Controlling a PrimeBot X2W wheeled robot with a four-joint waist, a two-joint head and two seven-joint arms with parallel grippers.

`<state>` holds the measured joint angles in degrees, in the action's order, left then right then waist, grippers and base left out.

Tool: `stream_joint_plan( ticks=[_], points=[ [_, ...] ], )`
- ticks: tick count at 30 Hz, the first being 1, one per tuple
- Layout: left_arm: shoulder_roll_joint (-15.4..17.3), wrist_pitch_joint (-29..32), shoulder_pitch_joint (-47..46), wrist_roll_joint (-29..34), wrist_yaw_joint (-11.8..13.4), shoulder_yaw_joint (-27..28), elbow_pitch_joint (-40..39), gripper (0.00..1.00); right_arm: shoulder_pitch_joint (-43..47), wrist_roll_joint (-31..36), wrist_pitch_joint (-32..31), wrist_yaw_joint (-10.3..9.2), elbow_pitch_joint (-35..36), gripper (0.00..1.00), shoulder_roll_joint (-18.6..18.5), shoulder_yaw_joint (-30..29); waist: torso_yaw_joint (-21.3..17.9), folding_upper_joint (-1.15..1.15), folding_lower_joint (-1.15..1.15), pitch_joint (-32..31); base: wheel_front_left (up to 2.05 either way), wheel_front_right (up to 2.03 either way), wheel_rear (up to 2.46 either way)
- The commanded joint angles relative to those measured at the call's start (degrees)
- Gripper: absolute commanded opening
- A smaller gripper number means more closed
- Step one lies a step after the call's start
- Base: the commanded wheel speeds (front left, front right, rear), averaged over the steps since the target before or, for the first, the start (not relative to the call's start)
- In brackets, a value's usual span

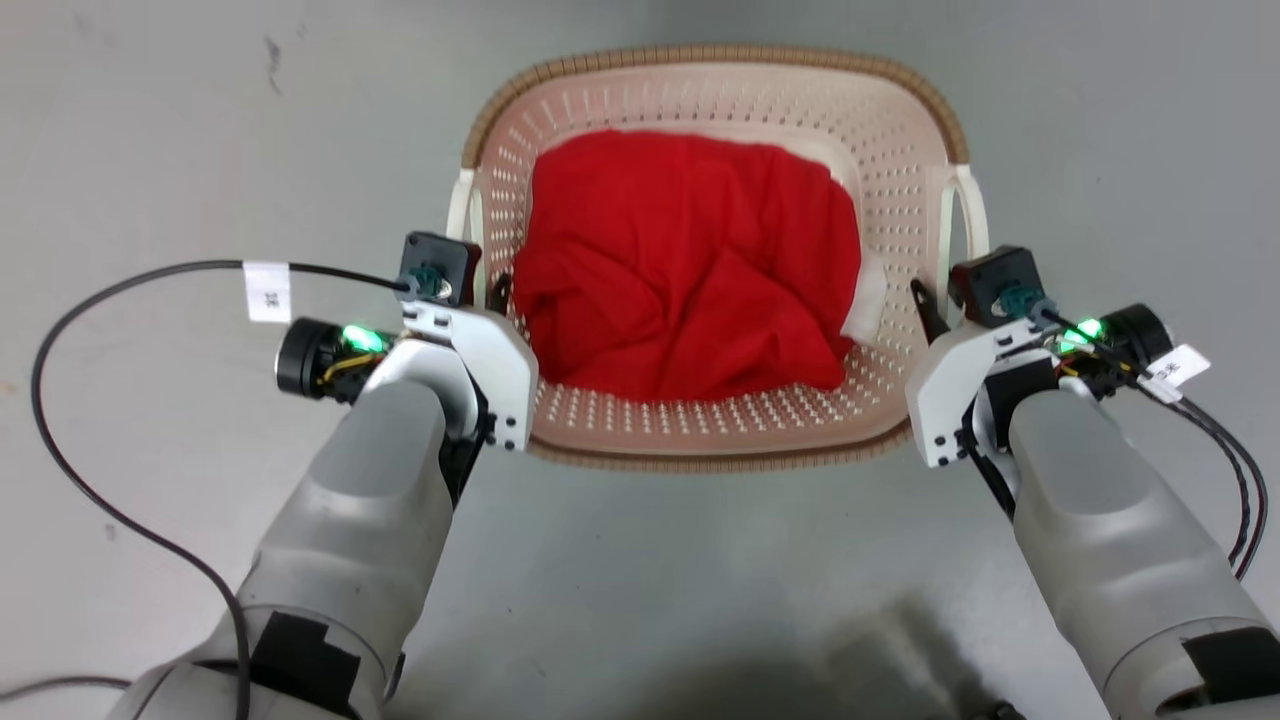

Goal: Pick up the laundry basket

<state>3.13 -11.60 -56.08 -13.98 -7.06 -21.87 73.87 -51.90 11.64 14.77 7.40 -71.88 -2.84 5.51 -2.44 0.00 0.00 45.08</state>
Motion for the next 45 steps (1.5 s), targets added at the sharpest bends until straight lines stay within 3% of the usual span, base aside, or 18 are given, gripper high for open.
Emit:
stream_joint_plan(
  ticks=[1,9,23,32,45],
  points=[
    [-0.4,0.6,1.4,-0.1,-0.7,-1.6,-0.2,0.00,0.8,0.0,-0.3,0.16,-0.3,0.00,-0.1,1.0,0.6,0.00,0.00,-3.3,0.00,0.00,0.00],
    [-0.5,3.7,5.5,-3.4,-0.7,-4.6,-0.2,0.00,3.1,-3.6,-2.0,0.15,-1.2,0.00,0.0,4.9,0.9,0.00,0.00,-9.9,0.00,0.00,0.00],
    [-0.6,10.5,13.1,-13.1,-0.7,-10.8,-2.0,0.00,10.3,-14.9,-9.8,0.20,-1.2,0.00,0.3,18.1,1.5,0.00,0.00,-24.1,0.00,0.00,0.00],
    [1.0,15.0,17.7,-19.8,-0.7,-14.4,-3.8,0.00,14.1,-22.4,-14.5,0.22,0.2,0.00,0.3,25.9,1.1,0.00,0.00,-32.5,0.00,0.00,0.00],
    [2.4,16.9,23.1,-25.9,-0.7,-19.2,-4.1,0.00,18.6,-29.4,-16.8,0.22,-0.5,0.00,0.3,32.0,0.5,0.00,0.00,-42.0,0.00,0.00,0.00]
  ],
)
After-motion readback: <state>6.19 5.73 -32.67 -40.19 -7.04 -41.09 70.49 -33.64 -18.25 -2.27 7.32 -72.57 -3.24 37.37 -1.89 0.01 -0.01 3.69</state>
